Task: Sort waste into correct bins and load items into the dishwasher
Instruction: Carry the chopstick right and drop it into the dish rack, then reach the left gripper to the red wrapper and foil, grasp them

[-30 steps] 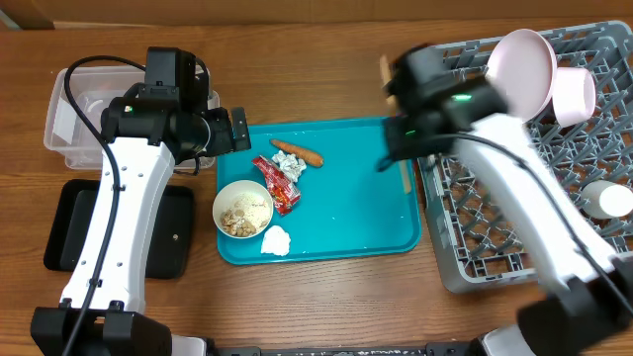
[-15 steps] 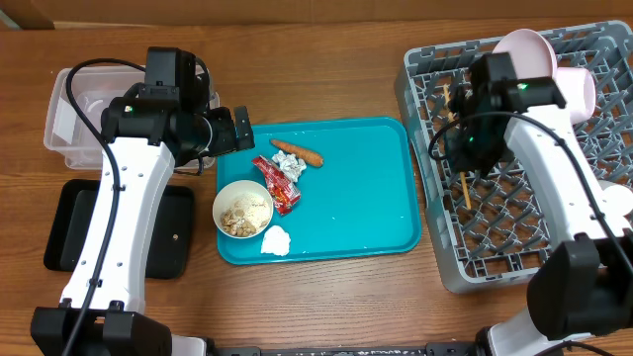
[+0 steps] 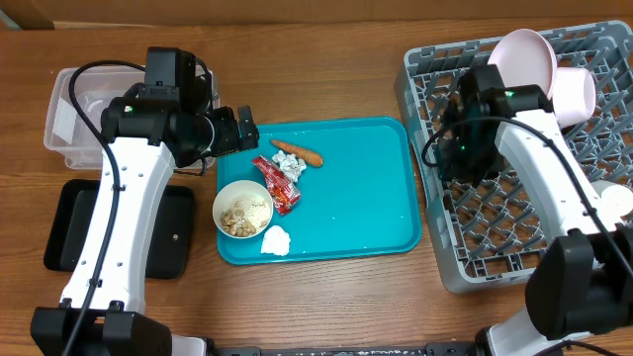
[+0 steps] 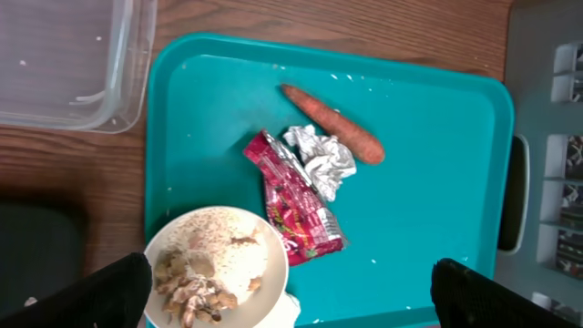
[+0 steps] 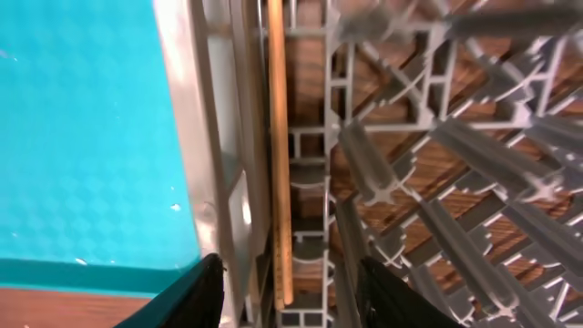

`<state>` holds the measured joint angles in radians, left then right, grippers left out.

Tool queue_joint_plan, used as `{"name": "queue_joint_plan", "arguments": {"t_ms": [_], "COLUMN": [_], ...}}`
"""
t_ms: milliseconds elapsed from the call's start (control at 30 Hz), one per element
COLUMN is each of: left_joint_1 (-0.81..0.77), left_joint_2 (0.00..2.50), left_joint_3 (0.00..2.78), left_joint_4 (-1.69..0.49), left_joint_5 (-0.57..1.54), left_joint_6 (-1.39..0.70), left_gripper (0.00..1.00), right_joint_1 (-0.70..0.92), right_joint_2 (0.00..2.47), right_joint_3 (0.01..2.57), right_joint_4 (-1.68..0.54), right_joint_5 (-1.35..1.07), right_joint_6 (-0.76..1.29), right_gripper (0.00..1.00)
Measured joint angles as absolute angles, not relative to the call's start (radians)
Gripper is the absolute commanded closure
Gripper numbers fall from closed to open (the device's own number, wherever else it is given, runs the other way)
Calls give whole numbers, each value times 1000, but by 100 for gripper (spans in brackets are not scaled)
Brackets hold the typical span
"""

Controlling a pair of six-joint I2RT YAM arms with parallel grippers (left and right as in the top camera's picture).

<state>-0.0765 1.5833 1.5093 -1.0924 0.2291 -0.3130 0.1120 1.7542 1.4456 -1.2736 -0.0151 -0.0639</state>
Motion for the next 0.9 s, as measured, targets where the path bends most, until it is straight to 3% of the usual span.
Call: {"name": "queue_joint_plan", "arguments": {"t_ms": [33,133,500,900], "left_joint_1": [-80,-112,-347,-380], "left_joint_2": [1583,1584,1762,2007], "left_joint_3": [1509,1509,1510,1509], "left_joint_4": [-1092,-1080,-1024,-1000], "left_joint_5": [232,233,205,160], "left_joint_6": [-313,-315,-335,-364], "left_gripper": [0,0,0,0], "right_joint_1": [112,112,112,112], "right_joint_2": [1745,1678,1551,1552], "right_joint_3": [1459,1499,1538,1538], "right_joint_4": [-1265,-1212,-1220,-1214], "right_joint_5": [-22,-81,-186,-195], "right_joint_6": [-54,-38,-17,-12], "right_gripper": [44,21,21,23]}}
